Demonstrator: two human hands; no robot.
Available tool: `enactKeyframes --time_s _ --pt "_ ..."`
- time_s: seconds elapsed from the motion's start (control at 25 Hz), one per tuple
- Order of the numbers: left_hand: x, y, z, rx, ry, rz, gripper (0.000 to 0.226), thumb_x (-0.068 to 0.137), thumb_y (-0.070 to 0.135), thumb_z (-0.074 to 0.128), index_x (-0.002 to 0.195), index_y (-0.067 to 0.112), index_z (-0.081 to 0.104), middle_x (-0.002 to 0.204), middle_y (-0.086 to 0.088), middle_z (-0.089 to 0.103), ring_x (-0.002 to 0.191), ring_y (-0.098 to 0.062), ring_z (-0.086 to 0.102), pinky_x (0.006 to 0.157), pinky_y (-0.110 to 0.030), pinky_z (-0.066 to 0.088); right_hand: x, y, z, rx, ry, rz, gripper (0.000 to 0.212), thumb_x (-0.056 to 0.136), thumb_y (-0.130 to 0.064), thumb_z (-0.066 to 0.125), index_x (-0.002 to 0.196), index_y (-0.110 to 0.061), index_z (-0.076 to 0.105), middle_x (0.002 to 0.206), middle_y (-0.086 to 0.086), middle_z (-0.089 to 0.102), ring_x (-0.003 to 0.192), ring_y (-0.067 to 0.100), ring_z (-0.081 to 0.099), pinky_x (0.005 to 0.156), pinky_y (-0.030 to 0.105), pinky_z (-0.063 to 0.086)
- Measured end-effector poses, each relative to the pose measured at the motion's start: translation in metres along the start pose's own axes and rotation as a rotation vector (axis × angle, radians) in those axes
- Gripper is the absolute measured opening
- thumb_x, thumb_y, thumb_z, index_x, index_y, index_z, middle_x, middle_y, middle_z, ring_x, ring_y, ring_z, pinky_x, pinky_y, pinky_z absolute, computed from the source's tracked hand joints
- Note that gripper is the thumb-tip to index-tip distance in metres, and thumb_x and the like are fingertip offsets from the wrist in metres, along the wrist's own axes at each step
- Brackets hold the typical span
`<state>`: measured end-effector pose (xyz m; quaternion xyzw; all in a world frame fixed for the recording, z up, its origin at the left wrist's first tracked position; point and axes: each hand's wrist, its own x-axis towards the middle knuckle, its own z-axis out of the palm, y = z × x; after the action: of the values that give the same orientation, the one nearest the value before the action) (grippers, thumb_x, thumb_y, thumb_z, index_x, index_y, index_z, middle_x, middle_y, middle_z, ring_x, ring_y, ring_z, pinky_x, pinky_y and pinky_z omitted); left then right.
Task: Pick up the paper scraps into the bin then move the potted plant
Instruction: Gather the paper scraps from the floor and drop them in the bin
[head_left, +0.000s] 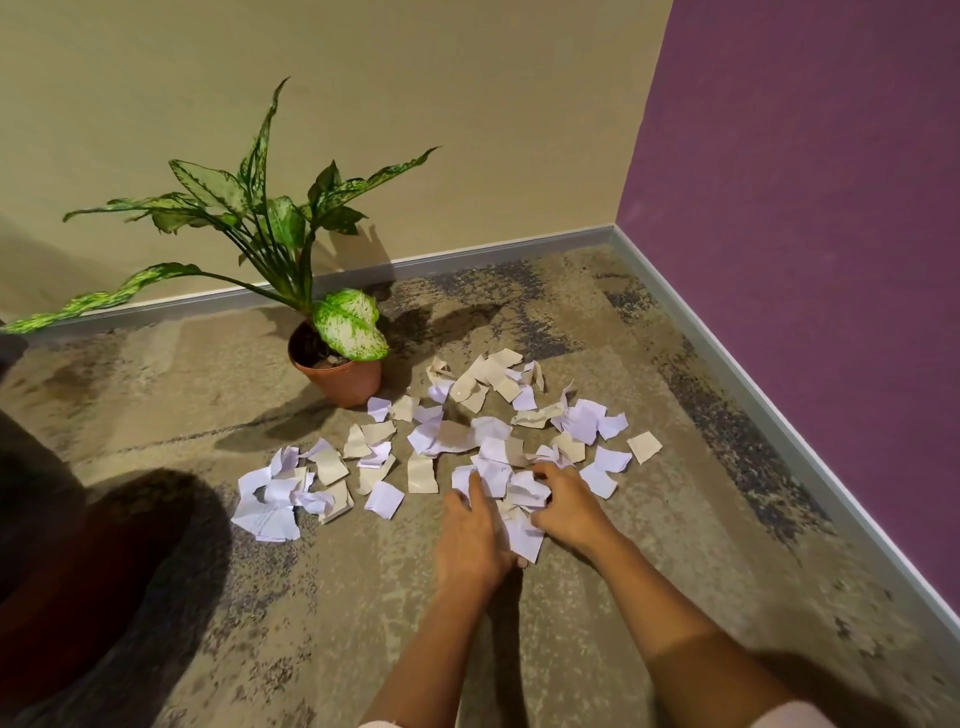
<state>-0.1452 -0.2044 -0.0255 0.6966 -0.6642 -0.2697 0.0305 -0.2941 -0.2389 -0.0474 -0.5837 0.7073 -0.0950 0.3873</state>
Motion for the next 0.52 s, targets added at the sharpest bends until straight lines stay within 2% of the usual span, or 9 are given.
enactKeyframes --time_s 0.08,0.16,0.24,0.28,0.32,0.4,0.52 --pt "0.009 0.002 -0.001 -0.016 0.069 0.014 0.103 0.076 0.035 0.076 0.149 0.015 0.006 0.135 -0.015 0.031 0.1 -0.031 0.059 0.077 -0.037 0.053 0.006 -0.01 -0.001 0.088 0.042 -0.076 0.066 0.065 -0.022 0.064 0.128 -0.033 0.048 0.123 0.002 0.05 0.108 0.025 0.058 0.089 0.042 0.054" --pt "0.019 0.002 -0.005 -0.025 0.117 0.008 0.101 0.076 0.031 0.077 0.149 0.016 0.008 0.134 -0.015 0.033 0.098 -0.031 0.06 0.076 -0.037 0.053 0.013 -0.02 -0.011 0.214 0.134 -0.152 0.052 0.074 -0.014 0.064 0.124 -0.027 0.054 0.119 0.0 0.054 0.095 0.017 0.061 0.085 0.037 0.055" --pt "0.028 0.001 -0.012 -0.027 0.146 -0.017 0.104 0.074 0.034 0.08 0.15 0.017 0.01 0.137 -0.015 0.032 0.107 -0.032 0.058 0.081 -0.038 0.052 0.019 -0.024 -0.029 0.238 0.29 -0.216 0.041 0.079 -0.015 0.068 0.118 -0.022 0.059 0.117 0.002 0.058 0.091 0.015 0.062 0.082 0.035 0.054" --pt "0.032 -0.001 -0.016 -0.028 0.159 -0.022 0.106 0.073 0.037 0.081 0.15 0.018 0.01 0.14 -0.015 0.03 0.114 -0.032 0.055 0.083 -0.038 0.052 0.023 -0.021 -0.041 0.192 0.355 -0.215 0.041 0.079 -0.02 0.07 0.118 -0.023 0.059 0.118 0.003 0.056 0.096 0.018 0.061 0.083 0.037 0.053" --pt "0.036 -0.004 -0.018 -0.029 0.171 -0.02 0.11 0.072 0.04 0.081 0.151 0.019 0.008 0.141 -0.015 0.027 0.119 -0.033 0.053 0.085 -0.038 0.051 0.029 -0.015 -0.053 0.113 0.378 -0.176 0.048 0.077 -0.029 0.073 0.121 -0.024 0.056 0.122 0.005 0.053 0.106 0.023 0.058 0.086 0.039 0.051" --pt "0.042 -0.012 -0.023 -0.007 0.169 -0.01 0.12 0.068 0.048 0.082 0.153 0.02 0.002 0.145 -0.016 0.022 0.125 -0.034 0.047 0.088 -0.039 0.051 0.043 0.006 -0.078 -0.103 0.319 0.002 0.078 0.068 -0.05 0.077 0.134 -0.026 0.044 0.137 0.012 0.041 0.127 0.032 0.039 0.097 0.044 0.042" --pt "0.053 -0.021 -0.032 0.056 0.044 -0.065 0.137 0.059 0.056 0.084 0.154 0.023 -0.009 0.155 -0.021 0.004 0.141 -0.038 0.027 0.098 -0.045 0.046 0.058 0.037 -0.109 -0.256 0.14 0.176 0.122 0.049 -0.072 0.078 0.149 -0.031 0.02 0.153 0.015 0.019 0.14 0.037 0.014 0.11 0.052 0.028"
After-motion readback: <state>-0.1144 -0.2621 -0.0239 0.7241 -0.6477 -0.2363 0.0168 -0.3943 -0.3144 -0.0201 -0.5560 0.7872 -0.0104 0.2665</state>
